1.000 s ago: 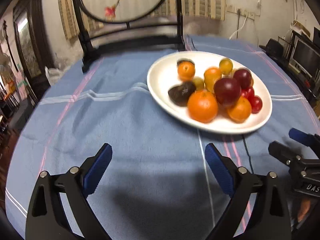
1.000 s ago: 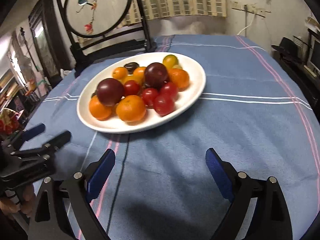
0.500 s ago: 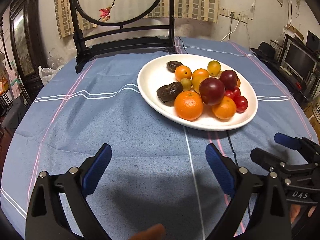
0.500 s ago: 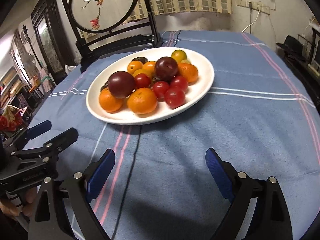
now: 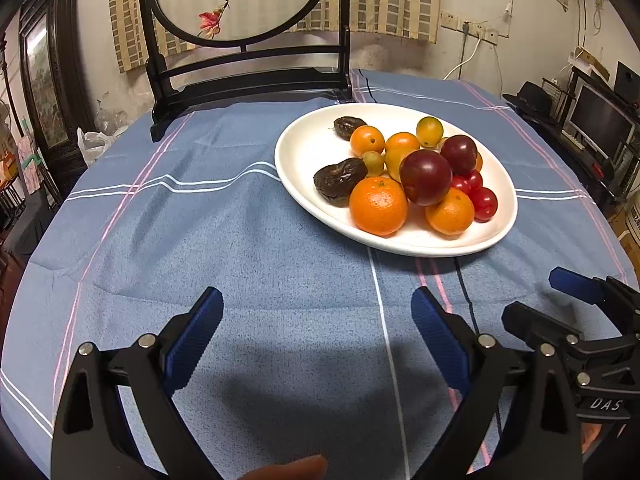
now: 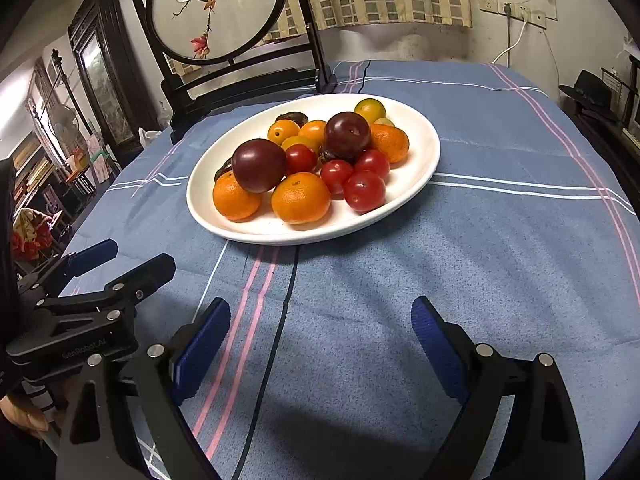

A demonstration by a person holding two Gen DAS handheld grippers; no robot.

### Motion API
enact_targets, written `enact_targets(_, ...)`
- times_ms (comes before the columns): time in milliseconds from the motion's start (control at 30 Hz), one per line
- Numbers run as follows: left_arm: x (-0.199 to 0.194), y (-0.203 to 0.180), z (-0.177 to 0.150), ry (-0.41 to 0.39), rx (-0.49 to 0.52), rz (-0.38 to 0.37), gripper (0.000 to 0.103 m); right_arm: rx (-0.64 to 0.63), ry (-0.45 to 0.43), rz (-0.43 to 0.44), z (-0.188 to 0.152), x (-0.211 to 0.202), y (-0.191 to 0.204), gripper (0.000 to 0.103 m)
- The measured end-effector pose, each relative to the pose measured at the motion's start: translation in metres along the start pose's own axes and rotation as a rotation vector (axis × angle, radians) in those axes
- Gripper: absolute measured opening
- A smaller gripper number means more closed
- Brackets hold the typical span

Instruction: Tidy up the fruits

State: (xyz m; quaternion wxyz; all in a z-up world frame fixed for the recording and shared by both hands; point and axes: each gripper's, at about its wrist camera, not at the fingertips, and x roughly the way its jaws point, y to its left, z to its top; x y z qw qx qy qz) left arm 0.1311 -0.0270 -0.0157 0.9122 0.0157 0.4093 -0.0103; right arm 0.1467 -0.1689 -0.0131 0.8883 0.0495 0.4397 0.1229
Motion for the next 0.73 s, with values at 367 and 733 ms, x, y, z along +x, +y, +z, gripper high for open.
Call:
enact_targets(367,-0.003,-0.001,-0.003,-0.026,0.006,0.003,0.096,-0.010,0.016,0.008,-0.001,0.002,0.004,0.093)
enact_targets(733,0.022,-0.007,-0.010,0.069,0.023,0.017,0.098,-0.001,0.097,-0.022,-0.013,0.017,0.007,0.093)
